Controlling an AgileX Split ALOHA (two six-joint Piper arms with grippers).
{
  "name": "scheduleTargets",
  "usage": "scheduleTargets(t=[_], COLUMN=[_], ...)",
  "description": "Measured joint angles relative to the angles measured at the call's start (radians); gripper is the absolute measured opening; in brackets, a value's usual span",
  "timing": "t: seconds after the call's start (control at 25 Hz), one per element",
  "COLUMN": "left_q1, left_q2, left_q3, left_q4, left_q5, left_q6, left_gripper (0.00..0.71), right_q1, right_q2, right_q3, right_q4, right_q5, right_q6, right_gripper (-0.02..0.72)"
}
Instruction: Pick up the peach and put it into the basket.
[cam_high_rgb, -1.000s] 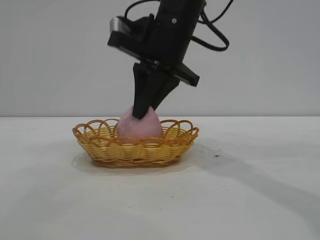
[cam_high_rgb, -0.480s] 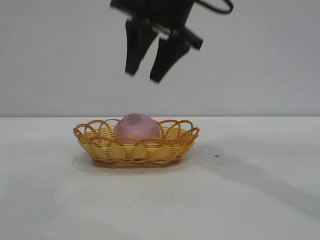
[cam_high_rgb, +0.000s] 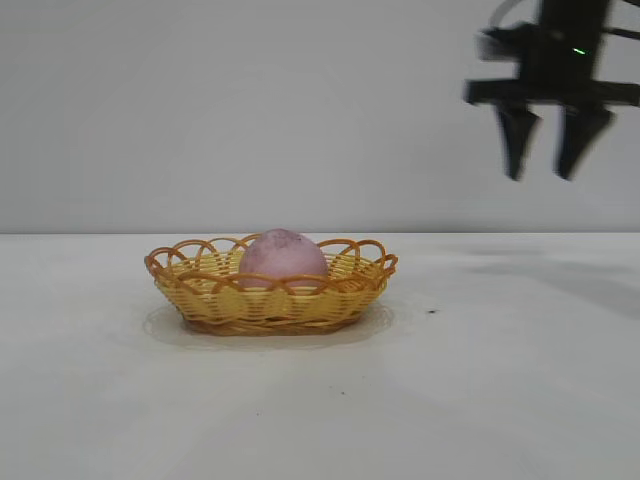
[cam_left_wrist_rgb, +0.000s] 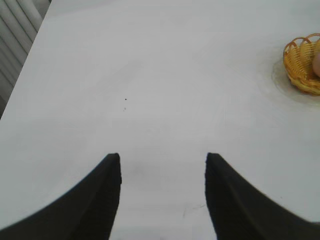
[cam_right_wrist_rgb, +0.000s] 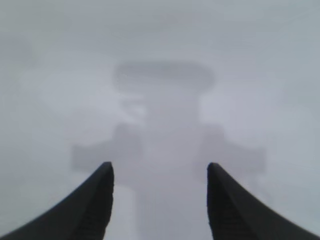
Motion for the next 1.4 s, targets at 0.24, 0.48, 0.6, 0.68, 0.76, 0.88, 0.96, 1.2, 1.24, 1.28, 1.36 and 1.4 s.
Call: scheduleTargets(t=[0.24, 0.48, 0.6, 0.68, 0.76, 0.88, 0.96, 1.2, 1.24, 1.28, 1.36, 1.4], left_q1=[0.000, 0.000, 0.000, 0.000, 0.000, 0.000, 0.000, 0.000, 0.000, 0.000, 0.000, 0.000], left_q2=[0.000, 0.000, 0.000, 0.000, 0.000, 0.000, 0.000, 0.000, 0.000, 0.000, 0.000, 0.000], left_q3=[0.000, 0.000, 0.000, 0.000, 0.000, 0.000, 0.000, 0.000, 0.000, 0.000, 0.000, 0.000], left_q4=[0.000, 0.000, 0.000, 0.000, 0.000, 0.000, 0.000, 0.000, 0.000, 0.000, 0.000, 0.000], left_q5=[0.000, 0.000, 0.000, 0.000, 0.000, 0.000, 0.000, 0.000, 0.000, 0.000, 0.000, 0.000], left_q6=[0.000, 0.000, 0.000, 0.000, 0.000, 0.000, 0.000, 0.000, 0.000, 0.000, 0.000, 0.000], left_gripper=[0.370, 0.370, 0.370, 0.370, 0.370, 0.370, 0.370, 0.370, 0.370, 0.370, 0.370, 0.370], right_q1=[-0.055, -0.055, -0.039, -0.025, -0.020, -0.020, -0.020, -0.020, -0.020, -0.020, -0.020, -0.020], right_q2=[-0.054, -0.391, -0.659, -0.833, -0.969, -1.196, -1.364, -1.743, -1.795, -1.836, -1.926, -1.966], right_q3=[0.017, 0.261, 0.514, 0.696, 0.875, 1.054, 1.118, 1.243, 1.264, 1.291, 1.327, 1.329], right_q4=[0.000, 0.011, 0.026, 0.032, 0.036, 0.029, 0.023, -0.019, -0.025, -0.026, -0.021, -0.015], right_q5=[-0.004, -0.102, -0.168, -0.176, -0.163, -0.110, -0.056, 0.106, 0.118, 0.125, 0.142, 0.143], right_q6=[0.017, 0.017, 0.015, 0.013, 0.013, 0.013, 0.017, 0.034, 0.034, 0.034, 0.019, 0.001], right_gripper=[0.358, 0.358, 0.358, 0.358, 0.358, 0.358, 0.358, 0.358, 0.358, 0.358, 0.358, 0.358])
